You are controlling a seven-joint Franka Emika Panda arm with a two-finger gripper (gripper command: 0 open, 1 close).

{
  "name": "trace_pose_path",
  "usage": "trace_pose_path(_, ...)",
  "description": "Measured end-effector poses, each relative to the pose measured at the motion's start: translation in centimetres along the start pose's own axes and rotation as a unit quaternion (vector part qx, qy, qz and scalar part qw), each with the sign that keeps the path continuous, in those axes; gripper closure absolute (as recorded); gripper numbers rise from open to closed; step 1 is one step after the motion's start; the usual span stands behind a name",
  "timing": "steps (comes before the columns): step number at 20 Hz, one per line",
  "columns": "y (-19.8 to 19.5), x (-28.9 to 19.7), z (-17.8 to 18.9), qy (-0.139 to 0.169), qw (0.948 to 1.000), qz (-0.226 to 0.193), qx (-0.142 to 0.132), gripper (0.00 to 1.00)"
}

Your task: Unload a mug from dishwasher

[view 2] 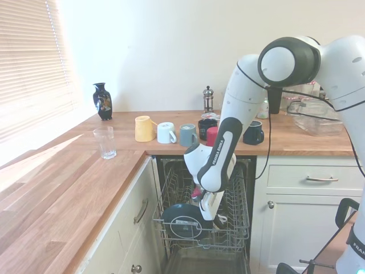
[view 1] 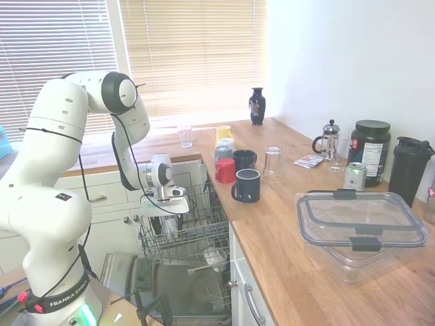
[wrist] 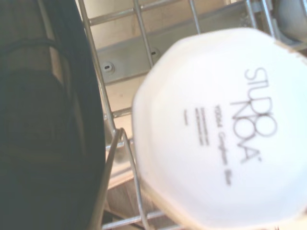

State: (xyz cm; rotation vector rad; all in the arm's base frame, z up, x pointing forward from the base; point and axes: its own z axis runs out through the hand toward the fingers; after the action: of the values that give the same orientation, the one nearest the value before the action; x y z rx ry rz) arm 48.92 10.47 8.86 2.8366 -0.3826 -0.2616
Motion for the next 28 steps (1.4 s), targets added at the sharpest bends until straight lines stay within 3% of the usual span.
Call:
trace_pose_path(9, 0.3, 0.6, 0.5, 0.007, 0.9995, -0.021, 0.024, 0.00)
trace_pose_path(23, 0.1, 0.6, 1.4, -0.002, 0.9979, -0.055, 0.034, 0.00)
trace_pose_path(24, 0.1, 0.7, 1.5, -0.003, 0.9979, -0.056, 0.032, 1.00)
trace_pose_path(28, 0.0, 1.1, 1.9, -0.003, 0.9980, -0.057, 0.028, 1.00)
